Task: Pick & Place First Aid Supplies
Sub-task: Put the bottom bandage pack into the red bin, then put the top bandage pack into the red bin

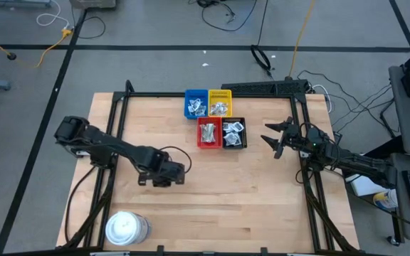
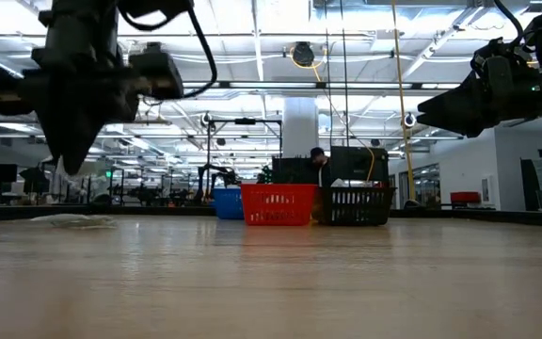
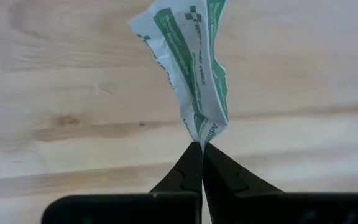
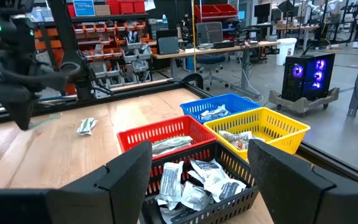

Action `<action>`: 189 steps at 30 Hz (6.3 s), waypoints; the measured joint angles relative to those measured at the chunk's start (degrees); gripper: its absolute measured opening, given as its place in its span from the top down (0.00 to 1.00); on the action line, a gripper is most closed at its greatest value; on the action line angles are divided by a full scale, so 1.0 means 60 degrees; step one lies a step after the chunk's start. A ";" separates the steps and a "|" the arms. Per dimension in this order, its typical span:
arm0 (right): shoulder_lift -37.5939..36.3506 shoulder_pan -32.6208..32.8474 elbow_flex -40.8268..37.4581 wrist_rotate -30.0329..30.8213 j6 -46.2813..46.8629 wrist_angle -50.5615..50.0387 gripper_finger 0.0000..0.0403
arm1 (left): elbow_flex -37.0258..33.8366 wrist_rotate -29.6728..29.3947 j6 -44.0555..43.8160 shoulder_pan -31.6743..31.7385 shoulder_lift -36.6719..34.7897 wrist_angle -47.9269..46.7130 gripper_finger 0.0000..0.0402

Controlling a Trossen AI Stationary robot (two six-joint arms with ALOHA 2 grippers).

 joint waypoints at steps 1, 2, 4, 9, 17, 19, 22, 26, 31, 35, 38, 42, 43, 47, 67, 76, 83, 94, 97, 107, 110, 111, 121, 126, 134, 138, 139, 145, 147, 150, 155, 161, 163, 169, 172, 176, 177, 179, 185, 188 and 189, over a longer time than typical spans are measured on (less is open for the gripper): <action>-0.0001 0.0000 0.0000 0.0001 -0.0001 0.0000 0.35 | 0.0000 -0.0001 0.0289 -0.0006 -0.0134 0.0000 0.99; -0.0002 0.0000 -0.0001 0.0003 0.0000 0.0000 0.35 | 0.0000 0.0018 0.0528 -0.0006 -0.0261 -0.0010 0.99; -0.0001 0.0000 -0.0003 -0.0001 -0.0001 0.0000 0.35 | 0.0000 0.0050 0.0732 -0.0007 -0.0539 -0.0182 0.99; 0.0000 0.0000 0.0000 0.0001 -0.0002 0.0000 0.35 | 0.0000 0.0023 0.0824 -0.0009 -0.1198 -0.1139 0.99; 0.0002 0.0000 -0.0002 -0.0001 0.0000 0.0000 0.35 | 0.0270 0.0177 0.1671 0.0983 -0.1063 -0.1567 1.00; -0.0002 0.0000 -0.0002 0.0001 0.0000 0.0000 0.35 | 0.0572 0.0165 0.2294 0.1518 -0.0753 -0.1808 1.00; -0.0002 0.0000 -0.0001 0.0002 0.0000 0.0000 0.35 | 0.1356 0.0173 0.3297 0.2325 -0.0201 -0.2116 1.00; -0.0002 0.0000 0.0000 0.0003 0.0000 0.0000 0.35 | 0.2410 0.0188 0.4539 0.3282 0.0769 -0.2566 1.00; -0.0002 0.0000 -0.0002 0.0001 -0.0002 0.0000 0.35 | 0.3975 0.0266 0.5715 0.4272 0.1955 -0.2926 1.00; 0.0002 0.0000 0.0000 0.0001 0.0000 0.0000 0.35 | 0.5410 0.0353 0.6670 0.4846 0.2999 -0.3128 1.00; -0.0002 0.0000 -0.0001 0.0002 0.0000 0.0000 0.35 | 0.6442 0.0428 0.7133 0.5173 0.3753 -0.3443 1.00; -0.0001 0.0000 -0.0001 0.0002 0.0000 0.0000 0.35 | 0.7664 0.0558 0.7586 0.5482 0.4545 -0.3450 1.00; 0.0000 0.0000 0.0000 -0.0001 -0.0002 0.0000 0.35 | 0.7905 0.0555 0.7637 0.5534 0.4677 -0.3456 1.00; -0.0002 0.0000 0.0000 -0.0001 -0.0004 0.0000 0.35 | 0.8479 0.0505 0.7747 0.5652 0.5017 -0.3531 1.00; 0.0002 0.0000 -0.0002 0.0001 0.0000 0.0000 0.35 | 0.8510 -0.0022 0.7754 0.5662 0.6149 -0.3140 0.97; 0.0002 0.0000 -0.0003 -0.0001 0.0000 0.0000 0.35 | 0.8510 -0.0439 0.7771 0.5619 0.6098 -0.3144 0.68; 0.0002 0.0000 0.0000 -0.0001 0.0000 0.0000 0.35 | 0.8526 -0.0216 0.7774 0.5619 0.6098 -0.3148 0.40; 0.0002 0.0000 0.0000 0.0001 0.0000 0.0000 0.35 | 0.8608 -0.0243 0.7778 0.5684 0.5516 -0.3209 0.29; 0.0002 0.0000 -0.0001 0.0003 0.0000 0.0000 0.35 | 0.8608 -0.0081 0.7898 0.5688 0.5345 -0.3302 0.30; -0.0002 0.0000 -0.0004 0.0003 0.0000 0.0003 0.35 | 0.8612 0.0427 0.9716 0.5457 0.5249 -0.3637 0.36; -0.0002 0.0000 0.0000 0.0003 0.0000 0.0000 0.35 | 0.8608 0.0511 1.1083 0.5222 0.5249 -0.3880 0.37; -0.0002 0.0000 -0.0002 0.0003 0.0000 0.0003 0.35 | 0.8608 0.0509 1.1502 0.5141 0.5249 -0.3983 0.37; 0.0002 0.0000 -0.0002 0.0001 0.0000 0.0000 0.35 | 0.7274 0.0385 1.4473 0.4537 0.4071 -0.4020 0.35; 0.0001 0.0000 -0.0003 0.0003 0.0000 -0.0032 0.35 | 0.5504 -0.0012 1.4871 0.4170 0.2952 -0.3734 0.37; 0.0002 0.0000 -0.0001 0.0001 -0.0001 -0.0029 0.35 | 0.2534 -0.0407 1.5271 0.3596 0.0812 -0.3343 0.36; 0.0002 0.0000 0.0000 0.0000 -0.0004 -0.0029 0.35 | 0.1540 -0.0536 1.5266 0.3315 0.0073 -0.3177 0.35; 0.0002 0.0000 0.0000 0.0003 0.0000 -0.0029 0.35 | 0.1335 -0.0626 1.5271 0.3256 -0.0036 -0.3155 0.34; 0.0002 0.0000 -0.0002 0.0001 -0.0001 -0.0029 0.35 | 0.0461 -0.1362 1.4956 0.2892 -0.0059 -0.3007 0.37; 0.0002 0.0001 0.0000 0.0000 0.0000 -0.0029 0.35 | 0.0169 -0.1471 1.4797 0.2743 -0.0069 -0.2712 0.39; 0.0002 0.0000 -0.0002 0.0003 0.0000 -0.0029 0.35 | -0.0183 -0.1698 1.4320 0.2539 -0.0062 -0.2212 0.41; 0.0002 0.0000 0.0000 0.0003 -0.0001 -0.0029 0.35 | -0.0626 -0.1681 1.4091 0.2207 -0.0066 -0.1478 0.43; 0.0002 0.0000 0.0000 0.0001 0.0000 -0.0029 0.35 | -0.1056 -0.1681 1.3992 0.1880 -0.0066 -0.0807 0.42; 0.0002 0.0000 -0.0001 0.0002 0.0000 -0.0029 0.35 | -0.1229 -0.1681 1.4022 0.1818 -0.0066 -0.0614 0.42; 0.0002 0.0000 -0.0003 0.0003 0.0000 -0.0029 0.35 | -0.1553 -0.1783 1.4022 0.1681 -0.0062 -0.0390 0.44; 0.0002 0.0000 -0.0002 0.0000 0.0000 -0.0029 0.35 | -0.1563 -0.1918 1.4103 0.1684 -0.0062 -0.0397 0.47; 0.0002 0.0000 -0.0002 0.0001 -0.0001 -0.0029 0.35 | -0.1563 -0.2023 1.4237 0.1688 -0.0062 -0.0381 0.57; 0.0002 0.0000 0.0000 0.0000 0.0000 -0.0029 0.35 | -0.1563 -0.2051 1.4232 0.1692 -0.0062 -0.0382 0.61; 0.0002 0.0000 -0.0004 0.0003 0.0000 -0.0029 0.35 | -0.1563 -0.2097 1.4223 0.1699 -0.0062 -0.0382 0.68; 0.0002 0.0000 -0.0002 0.0003 0.0000 -0.0029 0.35 | -0.1563 -0.2100 1.4255 0.1699 -0.0062 -0.0375 0.89; 0.0002 0.0000 -0.0004 -0.0001 0.0000 -0.0029 0.35 | -0.1563 -0.2089 1.4286 0.1731 -0.0062 -0.0329 0.98; 0.0002 0.0000 -0.0003 0.0001 0.0000 -0.0029 0.35 | -0.1563 -0.2086 1.4314 0.1752 -0.0062 -0.0316 0.99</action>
